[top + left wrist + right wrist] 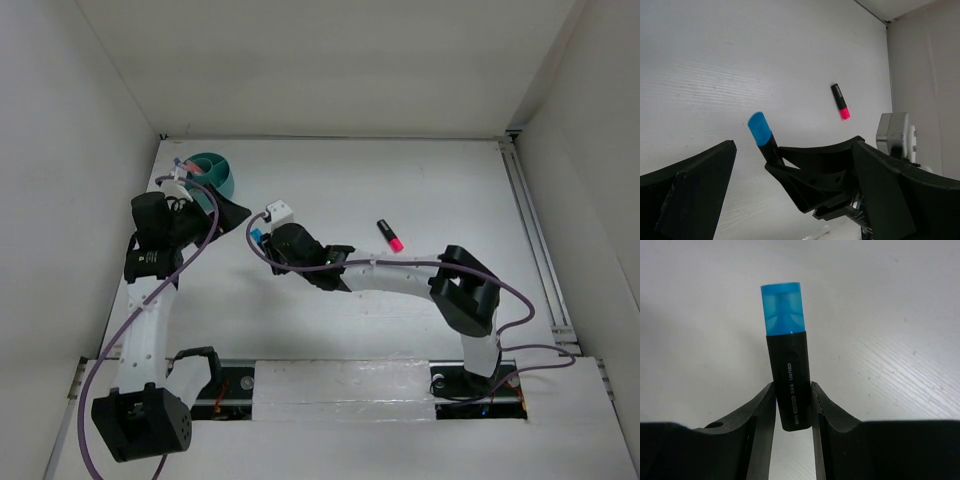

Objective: Sort the stationery into containers
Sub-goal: Pick up the pen from the center of the board, then place the pen in the storage box.

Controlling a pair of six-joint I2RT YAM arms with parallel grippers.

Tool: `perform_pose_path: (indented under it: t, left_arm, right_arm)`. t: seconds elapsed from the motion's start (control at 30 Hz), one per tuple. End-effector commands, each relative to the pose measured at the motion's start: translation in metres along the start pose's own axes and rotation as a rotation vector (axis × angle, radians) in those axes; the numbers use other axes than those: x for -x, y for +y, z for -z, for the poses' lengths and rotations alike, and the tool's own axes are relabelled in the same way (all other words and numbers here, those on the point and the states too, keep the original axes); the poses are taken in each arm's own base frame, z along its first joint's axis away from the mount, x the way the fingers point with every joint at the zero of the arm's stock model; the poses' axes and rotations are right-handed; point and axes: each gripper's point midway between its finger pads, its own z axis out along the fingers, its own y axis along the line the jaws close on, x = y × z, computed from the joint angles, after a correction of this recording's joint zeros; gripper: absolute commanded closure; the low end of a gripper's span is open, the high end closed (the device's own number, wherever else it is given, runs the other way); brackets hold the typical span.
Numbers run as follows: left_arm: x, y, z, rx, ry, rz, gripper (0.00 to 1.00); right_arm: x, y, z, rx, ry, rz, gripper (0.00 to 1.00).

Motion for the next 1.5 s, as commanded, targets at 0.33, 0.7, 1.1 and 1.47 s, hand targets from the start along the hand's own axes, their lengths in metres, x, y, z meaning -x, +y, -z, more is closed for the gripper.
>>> perform_pose_path:
  t: [0.33,0.7,1.1,1.47]
  left_arm:
    - [-0.005,-0.021,0.000,-0.167,0.049,-0.034,0.02]
    - [-0.007,-0.022,-0.001,-0.178,0.055,-0.035,0.28]
    - [-0.003,-0.030,0.003,-0.206,0.044,-0.055,0.68]
    - [0.017,-0.035,0.012,-0.163,-0.057,-0.089,0.98]
  right_arm:
    - [0.114,0.040,0.038,0.060,-0.352,-0.248,1.00]
    - [0.137,0.053,0.081,0.167,-0.419,-0.271,1.00]
    - [0.135,0.069,0.082,0.236,-0.406,-0.246,1.00]
    - [0.123,0.079,0.071,0.273,-0.375,-0.241,1.00]
